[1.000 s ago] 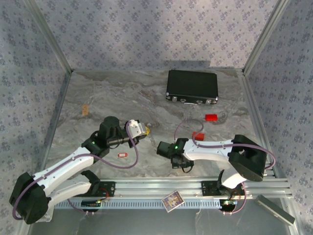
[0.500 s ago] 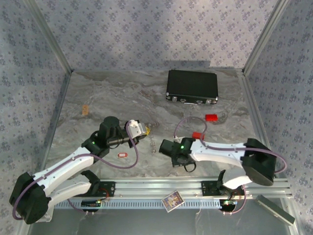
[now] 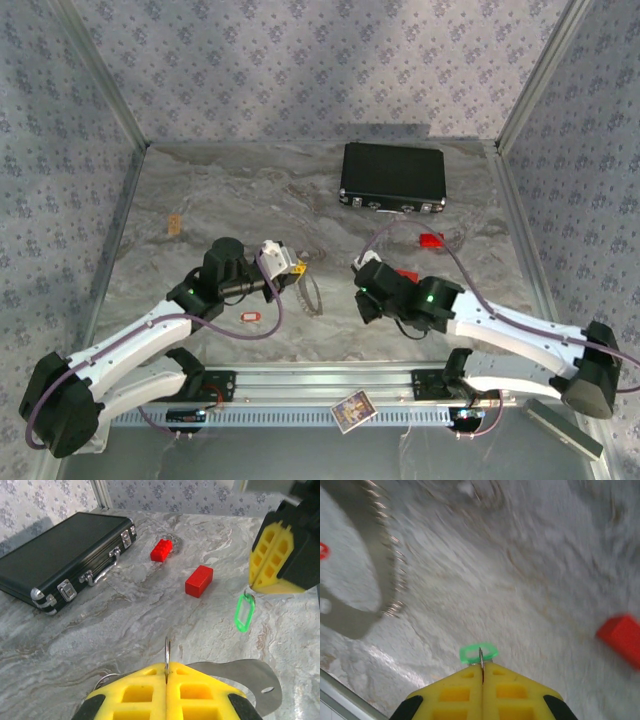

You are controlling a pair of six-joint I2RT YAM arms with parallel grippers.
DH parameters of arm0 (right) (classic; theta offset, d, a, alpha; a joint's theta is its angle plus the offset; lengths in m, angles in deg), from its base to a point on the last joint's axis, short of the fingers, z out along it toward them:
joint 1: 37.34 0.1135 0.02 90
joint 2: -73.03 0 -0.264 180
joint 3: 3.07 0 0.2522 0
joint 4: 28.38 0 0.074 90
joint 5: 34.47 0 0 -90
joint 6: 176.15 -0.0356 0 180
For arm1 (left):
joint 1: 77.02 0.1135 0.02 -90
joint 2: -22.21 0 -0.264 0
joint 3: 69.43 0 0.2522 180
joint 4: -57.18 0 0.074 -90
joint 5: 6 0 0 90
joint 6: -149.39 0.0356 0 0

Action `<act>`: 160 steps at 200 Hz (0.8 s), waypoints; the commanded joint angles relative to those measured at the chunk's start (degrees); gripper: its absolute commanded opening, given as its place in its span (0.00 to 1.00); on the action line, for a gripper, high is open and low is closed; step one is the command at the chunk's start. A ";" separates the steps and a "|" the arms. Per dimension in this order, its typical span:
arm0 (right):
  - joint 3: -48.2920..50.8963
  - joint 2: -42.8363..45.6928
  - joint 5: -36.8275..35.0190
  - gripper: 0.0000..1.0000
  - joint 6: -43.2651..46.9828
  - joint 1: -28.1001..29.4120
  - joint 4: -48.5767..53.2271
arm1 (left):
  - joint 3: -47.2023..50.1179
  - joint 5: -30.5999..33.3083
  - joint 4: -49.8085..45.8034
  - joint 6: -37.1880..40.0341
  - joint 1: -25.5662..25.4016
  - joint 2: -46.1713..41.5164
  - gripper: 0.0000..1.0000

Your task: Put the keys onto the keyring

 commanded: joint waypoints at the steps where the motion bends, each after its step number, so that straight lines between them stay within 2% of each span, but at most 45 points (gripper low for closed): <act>1: 1.28 3.11 1.54 0.00 14.99 -1.01 -7.41 | -3.74 -1.04 -0.11 -4.80 -0.44 -0.64 0.00; 84: 1.77 7.05 14.63 0.00 31.32 -3.89 -15.26 | -5.38 -6.69 -4.22 -5.81 -0.79 -0.39 0.00; 139: -0.26 4.59 17.30 0.00 35.77 -4.44 -15.69 | -5.82 -8.73 -4.76 -7.52 -1.41 -0.21 0.00; 160: -1.02 3.70 21.21 0.00 36.75 -5.19 -15.20 | -5.73 -8.77 -5.32 -6.44 -1.62 -0.34 0.00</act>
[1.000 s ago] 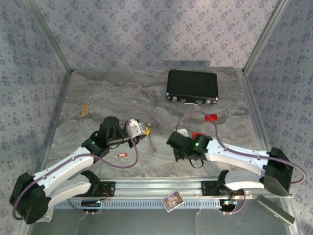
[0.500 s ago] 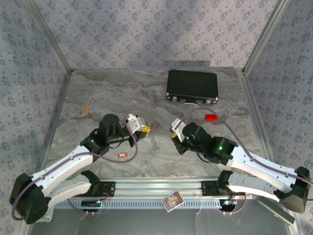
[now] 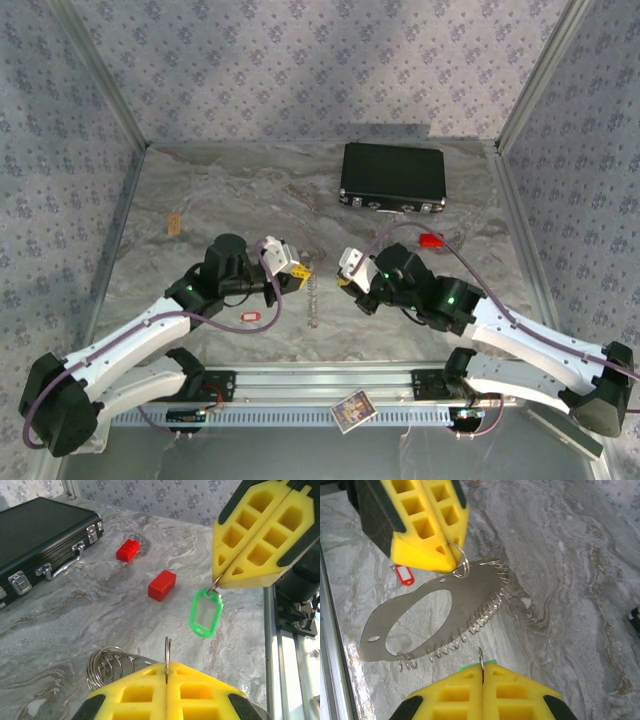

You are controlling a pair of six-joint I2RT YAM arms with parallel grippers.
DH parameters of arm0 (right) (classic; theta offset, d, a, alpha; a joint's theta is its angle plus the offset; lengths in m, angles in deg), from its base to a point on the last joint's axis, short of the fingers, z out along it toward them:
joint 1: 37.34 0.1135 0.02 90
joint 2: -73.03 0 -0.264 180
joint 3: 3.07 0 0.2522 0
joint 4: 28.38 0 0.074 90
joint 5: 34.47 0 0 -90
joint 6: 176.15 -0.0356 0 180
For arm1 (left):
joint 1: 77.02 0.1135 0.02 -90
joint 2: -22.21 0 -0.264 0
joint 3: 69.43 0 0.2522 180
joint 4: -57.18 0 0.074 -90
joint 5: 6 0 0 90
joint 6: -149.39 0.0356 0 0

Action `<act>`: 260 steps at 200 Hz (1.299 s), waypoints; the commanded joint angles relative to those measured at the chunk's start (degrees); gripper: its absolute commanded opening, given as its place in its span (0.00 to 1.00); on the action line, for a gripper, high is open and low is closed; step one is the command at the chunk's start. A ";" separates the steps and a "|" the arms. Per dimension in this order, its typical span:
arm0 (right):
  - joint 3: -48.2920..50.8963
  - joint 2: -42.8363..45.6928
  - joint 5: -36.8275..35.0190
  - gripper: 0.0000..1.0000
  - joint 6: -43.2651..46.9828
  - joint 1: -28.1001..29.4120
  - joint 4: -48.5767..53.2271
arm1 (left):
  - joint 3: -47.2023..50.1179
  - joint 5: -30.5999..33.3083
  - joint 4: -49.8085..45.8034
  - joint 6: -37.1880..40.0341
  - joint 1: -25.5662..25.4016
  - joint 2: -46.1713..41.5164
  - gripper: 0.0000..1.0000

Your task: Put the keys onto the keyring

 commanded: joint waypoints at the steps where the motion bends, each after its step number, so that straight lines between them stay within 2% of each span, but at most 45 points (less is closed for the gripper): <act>1: -2.19 -0.86 5.21 0.00 3.01 -0.89 -0.21 | -2.41 -2.27 0.51 -0.03 -0.60 -0.36 0.00; 42: -6.77 -4.48 14.05 0.00 3.92 -4.00 4.24 | -2.43 -0.65 -0.73 6.61 -1.22 -1.47 0.00; 78: -9.84 -7.73 17.20 0.00 4.01 -4.59 5.14 | -3.81 1.44 -2.20 10.52 -1.47 -0.91 0.00; 260: -16.42 -16.35 17.39 0.00 3.45 -5.40 5.88 | -4.43 1.22 -3.34 12.57 -1.91 -0.52 0.00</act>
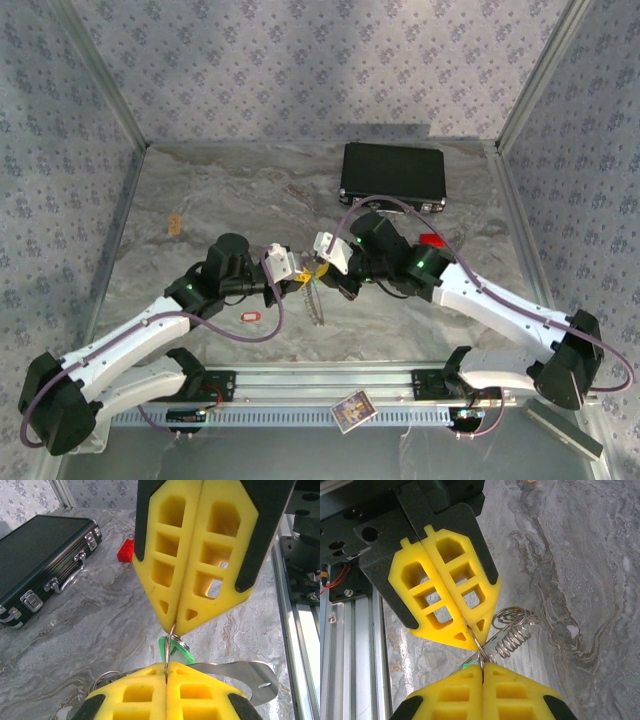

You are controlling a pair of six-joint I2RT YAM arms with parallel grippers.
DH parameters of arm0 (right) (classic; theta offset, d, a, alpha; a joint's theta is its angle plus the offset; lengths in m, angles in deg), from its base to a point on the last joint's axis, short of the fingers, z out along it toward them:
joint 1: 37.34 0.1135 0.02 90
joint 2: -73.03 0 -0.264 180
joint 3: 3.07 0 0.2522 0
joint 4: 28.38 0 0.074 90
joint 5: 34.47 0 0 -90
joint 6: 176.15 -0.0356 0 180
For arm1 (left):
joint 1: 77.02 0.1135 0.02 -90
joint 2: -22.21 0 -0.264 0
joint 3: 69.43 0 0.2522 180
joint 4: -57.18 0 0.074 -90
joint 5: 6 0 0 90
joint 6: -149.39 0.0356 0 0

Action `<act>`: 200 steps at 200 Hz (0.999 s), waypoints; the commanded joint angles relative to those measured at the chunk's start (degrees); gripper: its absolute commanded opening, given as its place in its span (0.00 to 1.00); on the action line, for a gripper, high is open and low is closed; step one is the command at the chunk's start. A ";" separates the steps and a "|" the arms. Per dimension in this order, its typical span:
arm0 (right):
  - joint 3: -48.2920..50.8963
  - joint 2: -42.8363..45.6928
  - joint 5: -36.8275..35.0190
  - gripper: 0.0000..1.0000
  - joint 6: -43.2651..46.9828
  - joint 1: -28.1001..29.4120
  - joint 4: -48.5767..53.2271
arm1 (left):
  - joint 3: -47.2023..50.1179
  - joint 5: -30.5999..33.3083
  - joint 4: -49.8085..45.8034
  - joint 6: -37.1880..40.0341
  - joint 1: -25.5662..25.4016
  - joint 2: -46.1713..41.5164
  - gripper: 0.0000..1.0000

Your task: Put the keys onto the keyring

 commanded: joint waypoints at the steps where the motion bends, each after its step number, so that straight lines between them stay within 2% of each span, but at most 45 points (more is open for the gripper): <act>1: -2.60 -0.67 0.84 0.00 0.12 -0.46 1.50 | -2.62 -0.80 0.13 1.30 -0.66 -0.56 0.00; 200: -7.28 -5.87 1.12 0.00 -2.98 -2.24 6.28 | -3.21 -0.03 -1.51 2.79 -0.74 -0.47 0.00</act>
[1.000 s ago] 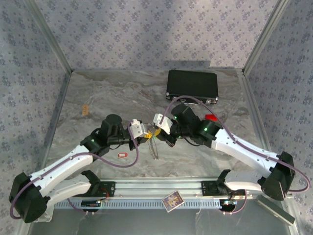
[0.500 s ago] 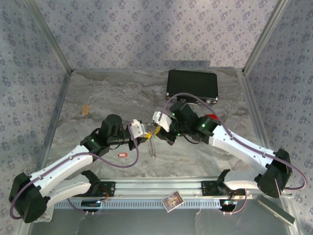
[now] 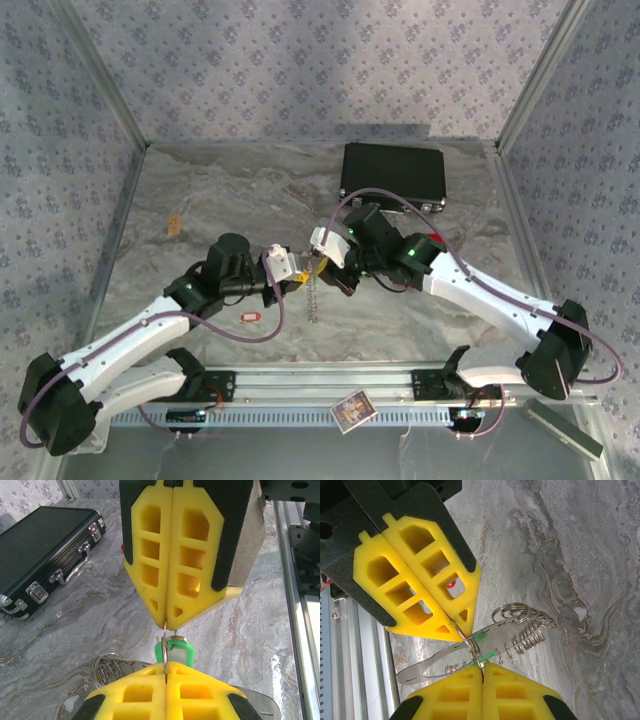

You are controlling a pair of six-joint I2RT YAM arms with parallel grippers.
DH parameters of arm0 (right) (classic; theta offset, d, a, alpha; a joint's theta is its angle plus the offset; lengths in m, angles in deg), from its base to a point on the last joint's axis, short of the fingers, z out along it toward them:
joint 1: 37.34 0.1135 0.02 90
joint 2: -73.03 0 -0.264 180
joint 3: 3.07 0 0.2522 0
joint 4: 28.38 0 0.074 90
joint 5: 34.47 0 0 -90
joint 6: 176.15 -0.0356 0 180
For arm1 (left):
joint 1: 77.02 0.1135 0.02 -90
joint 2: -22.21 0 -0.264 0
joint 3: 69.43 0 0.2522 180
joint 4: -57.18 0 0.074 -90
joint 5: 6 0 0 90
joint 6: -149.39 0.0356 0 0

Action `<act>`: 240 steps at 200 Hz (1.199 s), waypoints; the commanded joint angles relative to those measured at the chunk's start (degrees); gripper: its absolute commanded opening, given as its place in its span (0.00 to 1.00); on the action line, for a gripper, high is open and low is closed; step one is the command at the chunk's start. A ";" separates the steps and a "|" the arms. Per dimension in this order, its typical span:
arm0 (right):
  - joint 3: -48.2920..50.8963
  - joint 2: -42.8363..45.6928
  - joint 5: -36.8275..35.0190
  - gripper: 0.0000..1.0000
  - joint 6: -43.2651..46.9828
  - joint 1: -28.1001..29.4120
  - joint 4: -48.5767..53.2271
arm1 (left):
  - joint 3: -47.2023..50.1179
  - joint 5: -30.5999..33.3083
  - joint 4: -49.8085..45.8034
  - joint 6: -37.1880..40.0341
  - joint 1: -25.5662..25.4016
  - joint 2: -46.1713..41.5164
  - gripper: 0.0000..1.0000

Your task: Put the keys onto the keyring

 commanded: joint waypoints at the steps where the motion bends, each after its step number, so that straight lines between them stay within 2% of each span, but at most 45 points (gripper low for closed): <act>1: -2.65 -1.11 -0.16 0.00 -1.49 -0.47 0.65 | -2.54 -1.78 0.90 1.11 -0.80 -0.45 0.00; 86: -2.26 -2.12 3.42 0.00 -2.63 -2.55 1.93 | 0.19 -2.61 6.74 0.15 -0.79 -2.29 0.00; 112: -1.84 -0.85 4.38 0.30 -1.96 -2.80 1.45 | 0.93 -2.99 8.78 -0.74 -0.85 -1.69 0.00; 128: 0.85 2.58 4.98 0.38 -2.38 -3.46 -0.67 | 2.67 -3.50 13.02 -3.05 -0.85 -1.06 0.00; 156: 11.43 11.44 4.15 0.46 -2.17 -4.33 -10.88 | 5.10 -4.11 17.93 -4.77 -0.92 -0.24 0.00; 190: 20.56 16.45 5.61 0.42 3.38 -5.89 -20.76 | 7.38 -6.38 23.92 -4.90 -0.81 1.48 0.00; 240: 22.98 15.55 14.57 0.32 2.97 -7.47 -26.85 | 9.89 -10.72 33.85 -5.84 -0.67 5.74 0.00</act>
